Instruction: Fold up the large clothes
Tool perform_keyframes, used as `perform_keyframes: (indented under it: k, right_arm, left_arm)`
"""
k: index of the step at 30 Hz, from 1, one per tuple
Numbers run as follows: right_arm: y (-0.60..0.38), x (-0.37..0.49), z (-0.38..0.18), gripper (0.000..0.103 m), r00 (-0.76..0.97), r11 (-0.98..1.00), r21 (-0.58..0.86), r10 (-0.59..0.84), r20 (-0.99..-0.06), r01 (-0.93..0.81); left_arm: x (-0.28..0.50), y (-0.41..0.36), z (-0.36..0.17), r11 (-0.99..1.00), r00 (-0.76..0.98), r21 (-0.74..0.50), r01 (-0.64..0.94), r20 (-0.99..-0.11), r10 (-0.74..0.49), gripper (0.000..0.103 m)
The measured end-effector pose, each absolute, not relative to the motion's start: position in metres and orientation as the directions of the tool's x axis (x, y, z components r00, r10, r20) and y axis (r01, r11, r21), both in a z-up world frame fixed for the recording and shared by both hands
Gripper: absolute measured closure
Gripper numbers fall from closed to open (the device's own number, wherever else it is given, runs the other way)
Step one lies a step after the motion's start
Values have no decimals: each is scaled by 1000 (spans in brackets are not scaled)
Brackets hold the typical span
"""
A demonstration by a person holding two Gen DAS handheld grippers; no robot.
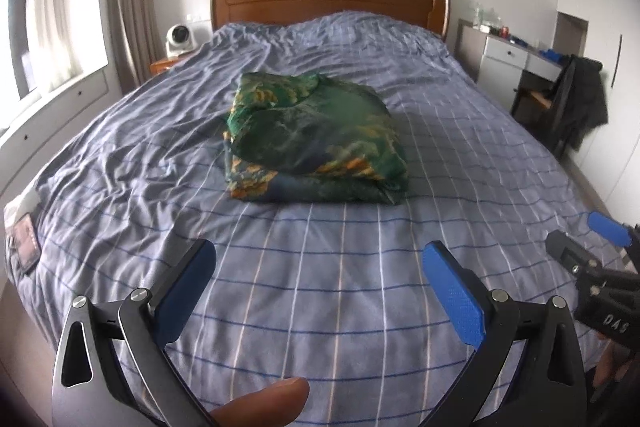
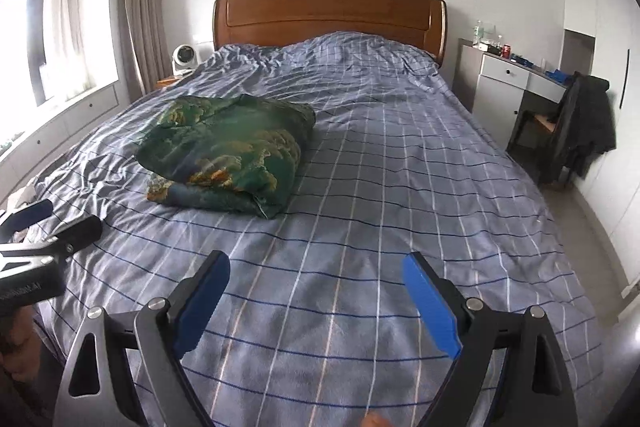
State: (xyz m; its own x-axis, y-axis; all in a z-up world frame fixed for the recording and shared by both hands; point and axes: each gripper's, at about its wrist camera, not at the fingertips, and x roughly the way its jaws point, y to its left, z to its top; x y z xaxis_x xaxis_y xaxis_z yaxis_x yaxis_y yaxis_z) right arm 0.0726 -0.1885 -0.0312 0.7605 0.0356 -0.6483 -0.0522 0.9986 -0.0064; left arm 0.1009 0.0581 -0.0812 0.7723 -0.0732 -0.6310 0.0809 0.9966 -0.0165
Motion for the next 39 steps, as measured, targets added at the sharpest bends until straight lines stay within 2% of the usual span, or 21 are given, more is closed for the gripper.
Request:
perform_keyframes:
  k: [9,24,28,39]
  right_arm:
    - [-182,62,-29,13,762,997,31,72,-644,-69]
    - [-154,51,-8,13,746,986,-29,103,-658,-162]
    - [-147,44,8,9,749,981,-12,142,-647,-196]
    - [-140,39,22,8,747,979,-11,147,-648,-202]
  left_arm:
    - [94,59,-77,998,768,18,67,-639,-40,0]
    - [76,72,-60,999,761,39,30,-649,3,0]
    - [69,79,-50,999,767,39,12,-641,16,0]
    - [61,82,-39,1000,776,24,11,-630,6,0]
